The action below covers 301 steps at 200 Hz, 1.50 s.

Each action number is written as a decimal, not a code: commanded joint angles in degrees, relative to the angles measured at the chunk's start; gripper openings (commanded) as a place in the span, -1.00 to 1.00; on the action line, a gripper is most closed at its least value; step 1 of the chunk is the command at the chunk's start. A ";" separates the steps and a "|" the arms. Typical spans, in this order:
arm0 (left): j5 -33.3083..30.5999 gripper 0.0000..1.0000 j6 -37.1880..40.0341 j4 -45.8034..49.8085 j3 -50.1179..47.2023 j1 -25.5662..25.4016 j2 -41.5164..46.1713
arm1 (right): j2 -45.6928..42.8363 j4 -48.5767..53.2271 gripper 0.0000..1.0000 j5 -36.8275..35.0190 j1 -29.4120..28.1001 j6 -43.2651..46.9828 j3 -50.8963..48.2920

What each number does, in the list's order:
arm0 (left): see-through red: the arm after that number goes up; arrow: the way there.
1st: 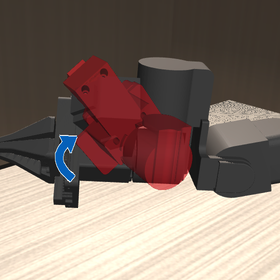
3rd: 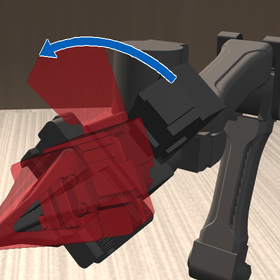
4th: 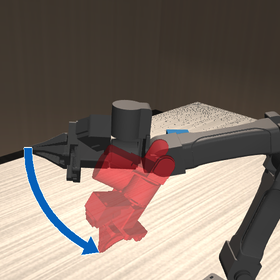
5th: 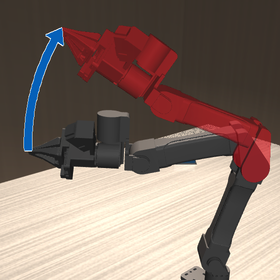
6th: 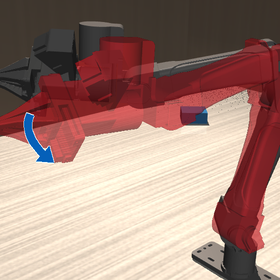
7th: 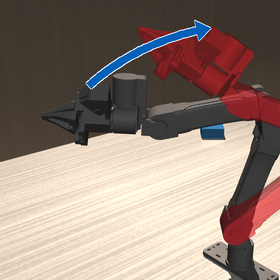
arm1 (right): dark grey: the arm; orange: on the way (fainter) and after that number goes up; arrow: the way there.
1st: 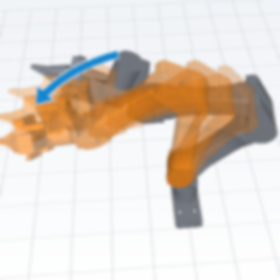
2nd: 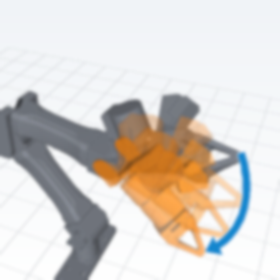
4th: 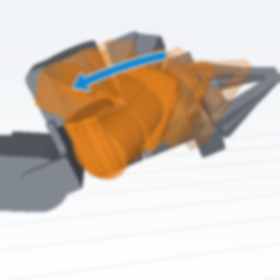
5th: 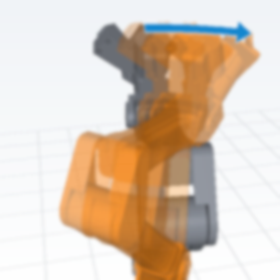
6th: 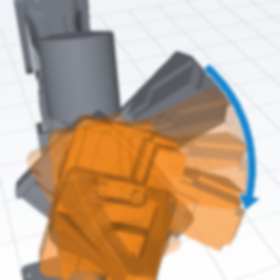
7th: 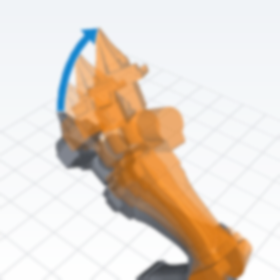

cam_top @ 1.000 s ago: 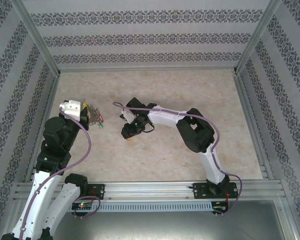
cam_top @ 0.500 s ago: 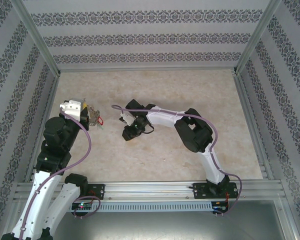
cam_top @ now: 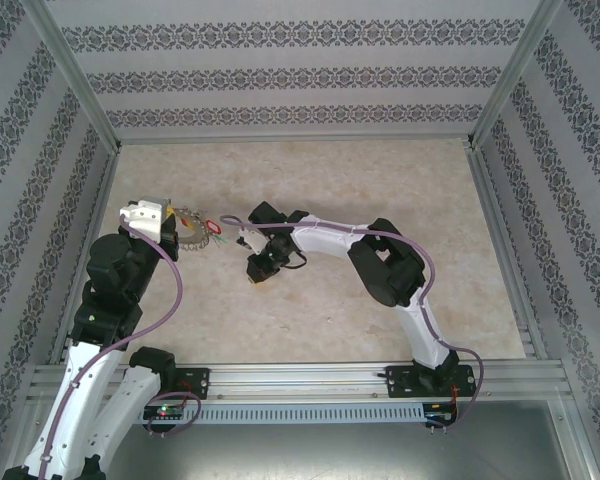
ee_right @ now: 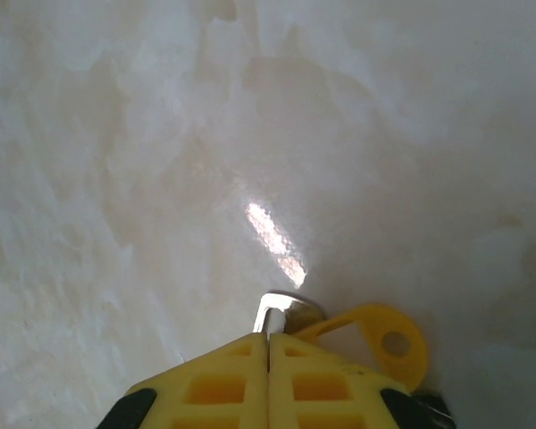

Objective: Put the keys on the keyring

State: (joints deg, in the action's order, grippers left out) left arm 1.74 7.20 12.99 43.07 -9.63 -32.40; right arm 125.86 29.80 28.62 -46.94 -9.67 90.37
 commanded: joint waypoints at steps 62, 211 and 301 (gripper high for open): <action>26.71 -1.00 -0.51 -9.87 -3.53 0.08 -6.31 | -21.30 -4.96 -0.89 -7.64 12.86 -12.50 -27.32; 31.22 -1.00 -0.52 -11.35 -7.03 -2.70 -8.80 | -19.61 -1.10 -0.67 -10.39 13.24 -10.74 -26.41; 31.95 -1.00 -0.43 -11.05 -6.63 -2.83 -8.87 | -21.68 -0.42 -0.99 -13.16 12.56 -9.97 -25.90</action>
State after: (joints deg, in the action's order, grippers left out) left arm 31.53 7.01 6.39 36.12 -11.68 -42.37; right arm 105.75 27.88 17.26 -33.91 -20.45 64.03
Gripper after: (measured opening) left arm 0.057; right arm 0.050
